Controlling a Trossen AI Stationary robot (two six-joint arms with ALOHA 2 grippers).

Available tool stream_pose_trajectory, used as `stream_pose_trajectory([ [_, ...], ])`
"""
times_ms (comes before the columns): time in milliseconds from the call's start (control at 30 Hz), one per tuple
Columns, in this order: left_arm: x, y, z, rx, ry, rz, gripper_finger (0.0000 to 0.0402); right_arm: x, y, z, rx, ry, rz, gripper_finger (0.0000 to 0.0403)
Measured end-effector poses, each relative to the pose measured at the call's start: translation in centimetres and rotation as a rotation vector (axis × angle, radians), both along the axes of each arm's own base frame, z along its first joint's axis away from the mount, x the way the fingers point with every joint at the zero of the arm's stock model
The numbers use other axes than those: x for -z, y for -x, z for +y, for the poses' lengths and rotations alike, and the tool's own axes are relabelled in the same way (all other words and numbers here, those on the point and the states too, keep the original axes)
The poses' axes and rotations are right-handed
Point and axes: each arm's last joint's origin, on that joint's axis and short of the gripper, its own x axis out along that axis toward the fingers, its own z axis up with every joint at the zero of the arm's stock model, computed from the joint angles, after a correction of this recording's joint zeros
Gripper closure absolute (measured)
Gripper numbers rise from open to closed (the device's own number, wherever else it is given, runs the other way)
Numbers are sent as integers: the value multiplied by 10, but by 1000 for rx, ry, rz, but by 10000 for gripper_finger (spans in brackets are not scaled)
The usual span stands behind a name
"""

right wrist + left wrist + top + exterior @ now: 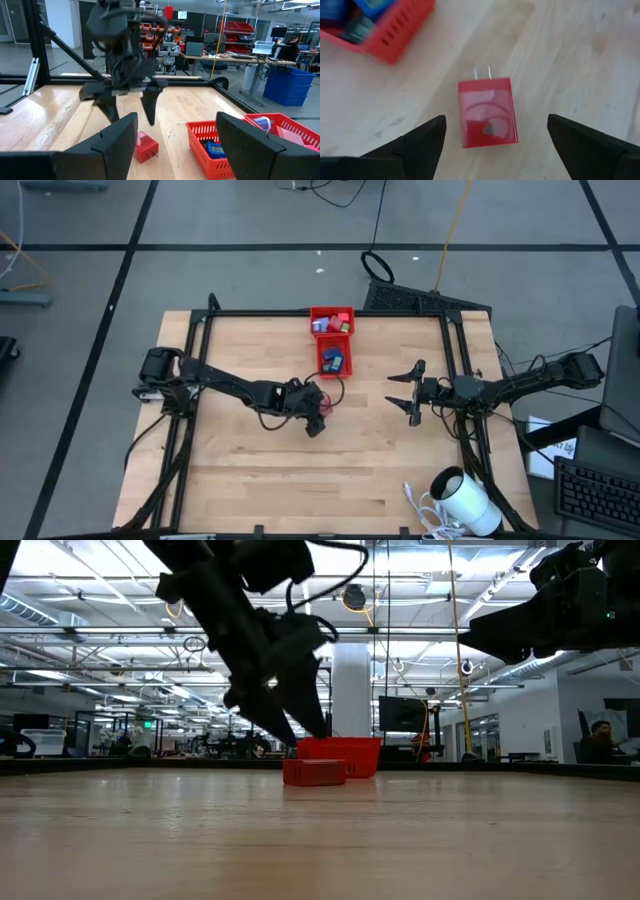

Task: Pick & Place Office items
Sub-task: Put the red charger adapter into the top red bin

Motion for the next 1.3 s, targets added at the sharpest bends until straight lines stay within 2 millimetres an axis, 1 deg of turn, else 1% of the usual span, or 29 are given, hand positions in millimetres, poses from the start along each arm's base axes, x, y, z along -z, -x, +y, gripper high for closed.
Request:
stream_pose_trajectory([
  [133, 17, -4, -1, 6, 0, 39, 55, 0, 0, 0, 0, 0, -1, 140],
  [267, 30, -4, 2, -39, -27, 85, 63, 0, 0, 0, 0, 0, 1, 140],
  [367, 37, -9, 3, -62, -50, 58, 66, 0, 0, 0, 0, 0, 1, 140],
  [600, 54, -17, 1, -34, -77, 38, 66, 0, 0, 0, 0, 0, 0, 140],
  [800, 54, -14, -2, -13, -62, 73, 66, 0, 0, 0, 0, 0, 0, 140],
  [1200, 56, -11, -2, -66, -3, 93, 67, 0, 0, 0, 0, 0, 0, 140],
  [1300, 56, -10, -3, -73, 2, 96, 79, 0, 0, 0, 0, 0, 0, 140],
])
